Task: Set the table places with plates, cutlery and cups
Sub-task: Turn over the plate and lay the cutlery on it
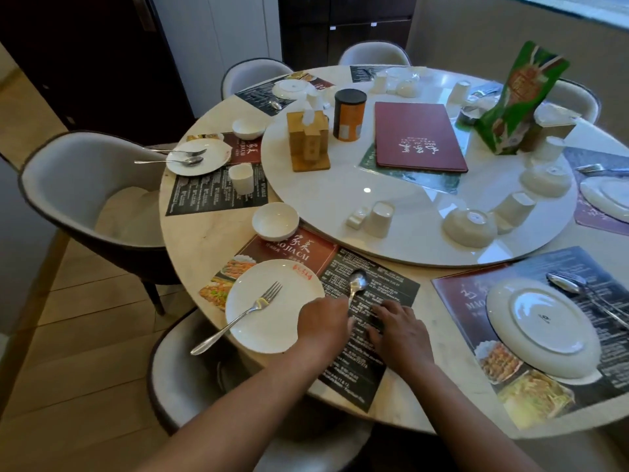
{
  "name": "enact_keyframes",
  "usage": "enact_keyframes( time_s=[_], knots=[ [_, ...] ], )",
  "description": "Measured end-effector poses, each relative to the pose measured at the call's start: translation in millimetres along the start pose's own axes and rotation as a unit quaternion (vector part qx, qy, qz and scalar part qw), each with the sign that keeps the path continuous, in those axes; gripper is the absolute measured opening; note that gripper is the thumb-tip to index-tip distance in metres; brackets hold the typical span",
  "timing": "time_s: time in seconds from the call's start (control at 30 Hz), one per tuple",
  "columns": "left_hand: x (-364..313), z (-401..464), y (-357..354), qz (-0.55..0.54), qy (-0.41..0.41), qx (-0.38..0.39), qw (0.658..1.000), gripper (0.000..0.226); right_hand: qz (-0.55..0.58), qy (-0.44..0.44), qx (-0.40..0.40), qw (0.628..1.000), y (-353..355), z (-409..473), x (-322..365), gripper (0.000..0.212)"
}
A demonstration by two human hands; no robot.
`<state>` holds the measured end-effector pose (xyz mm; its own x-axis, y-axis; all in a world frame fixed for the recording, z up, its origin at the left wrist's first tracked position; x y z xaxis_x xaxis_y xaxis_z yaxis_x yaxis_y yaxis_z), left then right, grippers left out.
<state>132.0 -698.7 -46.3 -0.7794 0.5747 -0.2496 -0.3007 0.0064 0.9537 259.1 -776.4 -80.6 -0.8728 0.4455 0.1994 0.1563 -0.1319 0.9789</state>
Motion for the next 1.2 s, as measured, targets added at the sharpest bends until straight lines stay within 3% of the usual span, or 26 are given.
enact_keyframes(
  time_s=[0.27, 0.53, 0.8, 1.2],
  knots=[
    [-18.7, 33.0, -29.6, 0.070, 0.032, 0.038, 0.996, 0.018, 0.010, 0.054, -0.008, 0.998, 2.8, 10.3, -9.8, 0.052],
    [-15.9, 11.8, -10.1, -0.032, 0.111, -0.040, 0.992, 0.019, 0.008, 0.098, -0.008, 0.995, 2.7, 14.8, -11.1, 0.054],
    [65.2, -46.0, 33.6, -0.081, 0.183, -0.099, 0.975, 0.033, 0.061, 0.079, -0.001, 0.995, 5.6, 14.5, 37.7, 0.067],
    [139.6, -87.4, 32.7, -0.065, 0.189, -0.049, 0.979, 0.026, 0.034, 0.062, 0.011, 0.997, -15.3, -36.1, 78.4, 0.063]
  ],
)
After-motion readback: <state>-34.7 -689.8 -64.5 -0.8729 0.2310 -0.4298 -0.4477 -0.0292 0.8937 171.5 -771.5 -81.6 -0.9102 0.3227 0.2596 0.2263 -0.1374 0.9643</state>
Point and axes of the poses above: each hand's wrist, its own z-axis towards the middle knuckle, its own y-axis out of the back of the hand, x = y × z, the point moved 6 cm from there along z, towards the middle knuckle, and after that the axes turned 12 degrees about -x, right-handed, at the moved point
